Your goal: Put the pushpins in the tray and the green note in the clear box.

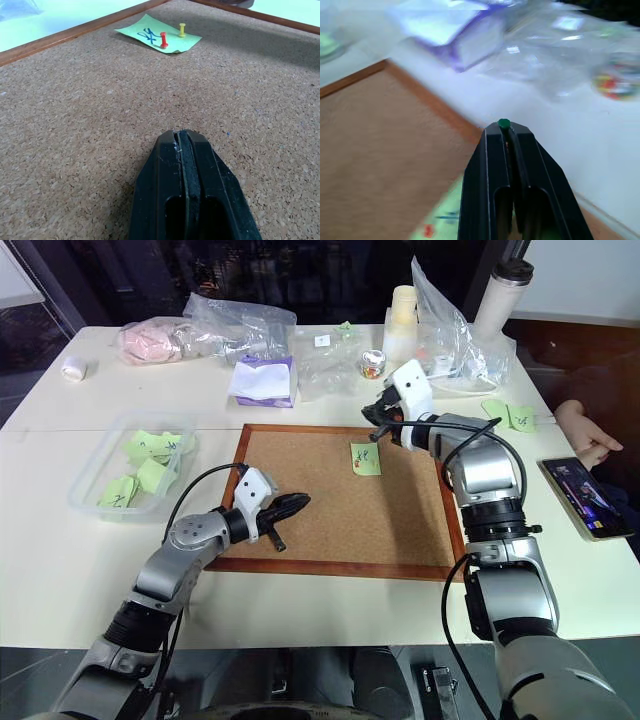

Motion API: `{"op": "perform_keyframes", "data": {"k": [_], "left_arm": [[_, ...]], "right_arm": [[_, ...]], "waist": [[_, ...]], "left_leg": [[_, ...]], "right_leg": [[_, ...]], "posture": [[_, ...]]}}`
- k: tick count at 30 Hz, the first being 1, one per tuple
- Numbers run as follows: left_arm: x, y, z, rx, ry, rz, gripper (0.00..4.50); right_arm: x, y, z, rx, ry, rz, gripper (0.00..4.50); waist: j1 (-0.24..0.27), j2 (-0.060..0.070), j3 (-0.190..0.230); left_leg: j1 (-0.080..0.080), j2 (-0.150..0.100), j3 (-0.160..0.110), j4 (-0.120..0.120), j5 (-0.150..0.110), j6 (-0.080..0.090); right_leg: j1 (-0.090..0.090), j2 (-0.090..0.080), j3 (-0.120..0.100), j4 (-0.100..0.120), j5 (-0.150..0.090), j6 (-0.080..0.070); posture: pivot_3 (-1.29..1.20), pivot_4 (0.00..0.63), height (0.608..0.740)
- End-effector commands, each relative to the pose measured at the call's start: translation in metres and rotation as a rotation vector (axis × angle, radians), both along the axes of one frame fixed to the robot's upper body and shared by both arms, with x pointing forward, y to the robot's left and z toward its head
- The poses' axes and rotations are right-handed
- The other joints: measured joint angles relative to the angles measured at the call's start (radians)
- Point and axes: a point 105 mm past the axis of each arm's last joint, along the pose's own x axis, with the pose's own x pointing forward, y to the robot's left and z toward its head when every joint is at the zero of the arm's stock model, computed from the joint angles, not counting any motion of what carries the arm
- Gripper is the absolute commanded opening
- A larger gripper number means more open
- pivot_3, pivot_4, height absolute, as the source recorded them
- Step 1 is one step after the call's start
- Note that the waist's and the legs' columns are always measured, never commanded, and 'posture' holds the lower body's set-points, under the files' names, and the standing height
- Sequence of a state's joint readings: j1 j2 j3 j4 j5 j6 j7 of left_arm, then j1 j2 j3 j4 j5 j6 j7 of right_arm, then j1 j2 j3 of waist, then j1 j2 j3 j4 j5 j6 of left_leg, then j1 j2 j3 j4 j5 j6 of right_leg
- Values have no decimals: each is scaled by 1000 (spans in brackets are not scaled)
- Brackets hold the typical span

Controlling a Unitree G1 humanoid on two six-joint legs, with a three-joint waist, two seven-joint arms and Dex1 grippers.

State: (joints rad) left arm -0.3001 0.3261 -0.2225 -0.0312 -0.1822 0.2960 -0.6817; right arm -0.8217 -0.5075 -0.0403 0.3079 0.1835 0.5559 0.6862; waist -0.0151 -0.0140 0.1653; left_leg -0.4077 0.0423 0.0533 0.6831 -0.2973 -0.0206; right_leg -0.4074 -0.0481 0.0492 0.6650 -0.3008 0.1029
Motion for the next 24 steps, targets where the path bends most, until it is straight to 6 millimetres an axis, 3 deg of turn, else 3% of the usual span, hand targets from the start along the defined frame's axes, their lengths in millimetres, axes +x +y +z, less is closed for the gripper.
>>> {"op": "perform_keyframes", "data": {"k": [1, 3, 7, 16, 19, 24], "left_arm": [[-4, 4, -21, 41, 70, 7, 0], [-4, 5, -21, 42, 67, 6, 0], [-4, 5, -21, 43, 64, 2, 0], [-5, 4, -21, 46, 62, -1, 0], [-4, 5, -21, 48, 61, 0, 0], [-4, 6, -21, 51, 60, 2, 0]], "right_arm": [[0, -61, 15, 75, -33, -189, 16], [-1, -91, 2, 50, -5, -279, 16], [-4, -120, -18, 24, 46, -372, 16], [-10, -139, -58, 34, 148, -437, 16], [-11, -141, -62, 39, 156, -441, 771], [-12, -140, -63, 33, 155, -441, 3291]], "waist": [[1, 0, 0], [1, 0, 0], [-6, 3, -2], [-3, 8, -4], [-3, 8, -4], [-3, 8, -4]], "left_leg": [[0, 0, 0, 0, 0, 0], [0, -1, 0, 0, 0, 0], [2, -2, 1, 0, 0, 0], [3, -2, 2, 0, 0, 0], [3, -2, 2, 0, 0, 0], [3, -2, 2, 0, 0, 0]], "right_leg": [[0, 0, 0, 0, 0, 0], [0, 0, 0, 0, 0, 0], [1, 1, 1, 0, 0, 0], [2, 1, 2, 0, 0, 0], [2, 2, 2, 0, 0, 0], [2, 2, 2, 0, 0, 0]], "posture": [[0, 150, 740], [0, 150, 740], [0, 150, 740], [0, 150, 740], [0, 150, 740], [0, 150, 740]]}}
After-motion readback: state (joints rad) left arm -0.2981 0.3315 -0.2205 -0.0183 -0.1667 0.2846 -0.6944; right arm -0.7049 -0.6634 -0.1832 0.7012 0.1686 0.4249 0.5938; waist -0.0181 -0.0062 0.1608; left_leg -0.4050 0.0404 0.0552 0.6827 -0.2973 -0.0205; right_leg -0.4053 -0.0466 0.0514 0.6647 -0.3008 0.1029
